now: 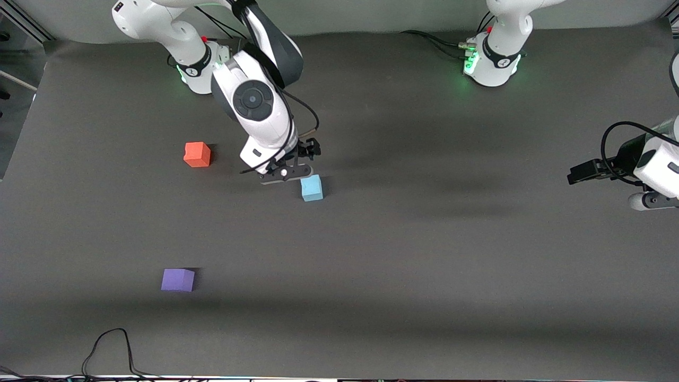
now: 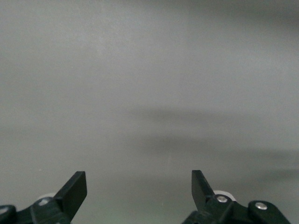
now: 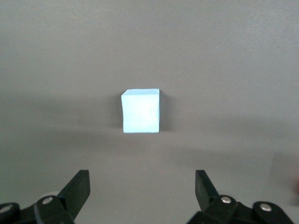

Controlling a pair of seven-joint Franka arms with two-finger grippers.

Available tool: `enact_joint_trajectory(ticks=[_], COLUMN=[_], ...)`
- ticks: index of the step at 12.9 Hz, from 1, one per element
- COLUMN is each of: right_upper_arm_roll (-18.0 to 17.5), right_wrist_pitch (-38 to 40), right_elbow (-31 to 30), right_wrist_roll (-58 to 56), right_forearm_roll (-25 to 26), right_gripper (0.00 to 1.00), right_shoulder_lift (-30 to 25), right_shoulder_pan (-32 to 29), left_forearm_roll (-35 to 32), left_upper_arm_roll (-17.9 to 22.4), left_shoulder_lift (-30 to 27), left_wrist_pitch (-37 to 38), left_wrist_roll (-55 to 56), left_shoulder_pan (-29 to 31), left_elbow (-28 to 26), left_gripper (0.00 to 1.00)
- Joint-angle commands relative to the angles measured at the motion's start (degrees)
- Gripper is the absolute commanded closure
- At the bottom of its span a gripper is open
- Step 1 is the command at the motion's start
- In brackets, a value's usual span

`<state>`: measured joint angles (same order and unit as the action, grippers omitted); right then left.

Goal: Place blue block between orange and purple blocks
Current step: 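Grasp the blue cube with the right gripper while the left gripper withdraws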

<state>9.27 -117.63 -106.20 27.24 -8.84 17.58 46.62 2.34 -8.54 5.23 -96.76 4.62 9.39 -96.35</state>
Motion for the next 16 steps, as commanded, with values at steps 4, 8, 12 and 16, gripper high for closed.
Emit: enact_joint_trajectory(ticks=[4, 8, 12, 16], right_upper_arm_roll=[0.84, 0.84, 0.84, 0.76], right_wrist_pitch=[-14.8, -21.22, -25.18, -26.33], right_elbow=[-4.9, -4.9, -4.9, -4.9], right_wrist_roll=[1.85, 2.03, 2.46, 3.78], right_forearm_roll=[-0.22, -0.22, -0.48, -0.65], right_gripper=[0.0, 0.0, 0.0, 0.06], right_shoulder_lift=[7.28, 12.03, 14.49, 15.55], right_shoulder_pan=[3.04, 3.13, 3.21, 3.3], left_forearm_roll=[-1.11, -1.19, -1.72, -1.81], left_upper_arm_roll=[11.18, 10.57, 9.77, 9.6], left_shoulder_lift=[-2.24, -2.07, -2.24, -2.16], left_wrist_pitch=[3.5, 6.67, 7.2, 7.11], left_wrist_roll=[-0.93, -1.02, -1.2, -1.37], left_shoulder_pan=[-11.59, -11.85, -11.68, -11.77], left_elbow=[3.18, 3.45, 3.54, 3.45], left_gripper=[0.0, 0.0, 0.0, 0.0])
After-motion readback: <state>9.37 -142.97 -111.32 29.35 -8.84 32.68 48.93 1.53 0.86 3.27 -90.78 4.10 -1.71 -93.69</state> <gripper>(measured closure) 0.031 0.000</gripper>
